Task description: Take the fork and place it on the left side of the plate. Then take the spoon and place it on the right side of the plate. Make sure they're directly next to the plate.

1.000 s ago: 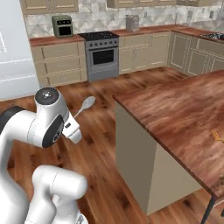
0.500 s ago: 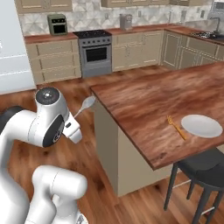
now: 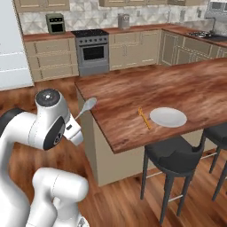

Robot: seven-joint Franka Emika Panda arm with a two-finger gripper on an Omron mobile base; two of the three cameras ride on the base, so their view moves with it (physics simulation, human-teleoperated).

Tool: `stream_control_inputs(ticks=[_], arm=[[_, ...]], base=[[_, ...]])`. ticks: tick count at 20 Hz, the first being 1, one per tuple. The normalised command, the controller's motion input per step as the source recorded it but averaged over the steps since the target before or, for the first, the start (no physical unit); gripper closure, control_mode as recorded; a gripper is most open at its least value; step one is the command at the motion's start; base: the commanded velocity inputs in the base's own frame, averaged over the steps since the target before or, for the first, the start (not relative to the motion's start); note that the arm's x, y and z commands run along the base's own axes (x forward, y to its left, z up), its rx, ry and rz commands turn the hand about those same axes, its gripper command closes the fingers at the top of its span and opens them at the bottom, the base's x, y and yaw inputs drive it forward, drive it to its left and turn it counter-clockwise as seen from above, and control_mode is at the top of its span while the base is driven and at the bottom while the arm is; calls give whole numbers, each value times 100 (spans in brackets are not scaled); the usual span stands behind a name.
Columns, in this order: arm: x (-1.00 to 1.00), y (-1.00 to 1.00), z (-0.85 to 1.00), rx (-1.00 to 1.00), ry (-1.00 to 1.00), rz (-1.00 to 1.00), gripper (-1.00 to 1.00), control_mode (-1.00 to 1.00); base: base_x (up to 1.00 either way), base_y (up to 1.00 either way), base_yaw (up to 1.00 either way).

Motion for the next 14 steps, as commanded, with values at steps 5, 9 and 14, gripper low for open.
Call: stream_control_inputs(ticks=[5, 9, 14], arm=[[0, 0, 0, 0, 0, 0, 100, 100], [0, 0, 0, 0, 0, 0, 100, 100], [0, 0, 0, 0, 0, 0, 100, 100]], base=[[-1, -80, 16], [0, -74, 21], [0, -75, 22]])
